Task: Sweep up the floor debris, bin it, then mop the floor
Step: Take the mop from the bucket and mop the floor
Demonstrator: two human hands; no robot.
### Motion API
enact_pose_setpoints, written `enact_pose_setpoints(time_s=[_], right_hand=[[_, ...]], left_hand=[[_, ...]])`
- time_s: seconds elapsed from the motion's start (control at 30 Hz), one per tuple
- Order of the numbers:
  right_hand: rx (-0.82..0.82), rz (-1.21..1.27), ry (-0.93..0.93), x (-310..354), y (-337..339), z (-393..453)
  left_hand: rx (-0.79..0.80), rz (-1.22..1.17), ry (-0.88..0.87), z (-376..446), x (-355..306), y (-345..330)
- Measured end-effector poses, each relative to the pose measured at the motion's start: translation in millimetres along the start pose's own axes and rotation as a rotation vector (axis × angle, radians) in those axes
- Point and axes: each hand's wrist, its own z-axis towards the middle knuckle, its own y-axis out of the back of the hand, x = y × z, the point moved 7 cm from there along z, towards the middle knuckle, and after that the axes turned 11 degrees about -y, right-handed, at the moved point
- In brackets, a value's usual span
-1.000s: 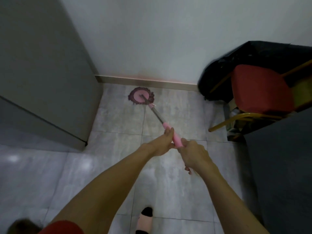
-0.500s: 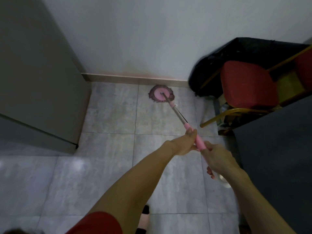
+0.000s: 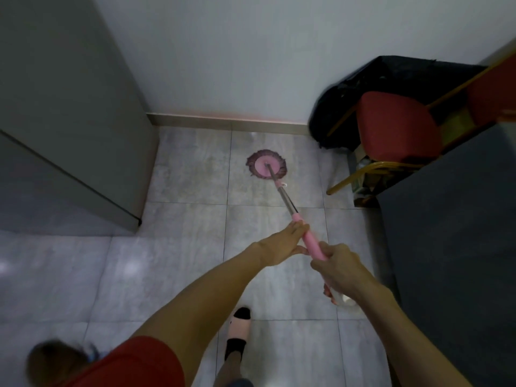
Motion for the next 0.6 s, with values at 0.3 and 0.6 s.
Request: enact_pose_setpoints(time_s=[0.3, 0.6], right_hand=[[0.067, -0.312, 0.008, -48.5, 2.3, -116.2], [0.135, -0.452, -0.018, -84.9, 20.3, -179.5]], left_hand=[[-0.197, 0.432, -0.157, -108.6, -63.4, -75.8], [-0.421, 0.575, -0.279, -150.0, -99.6, -124.1]])
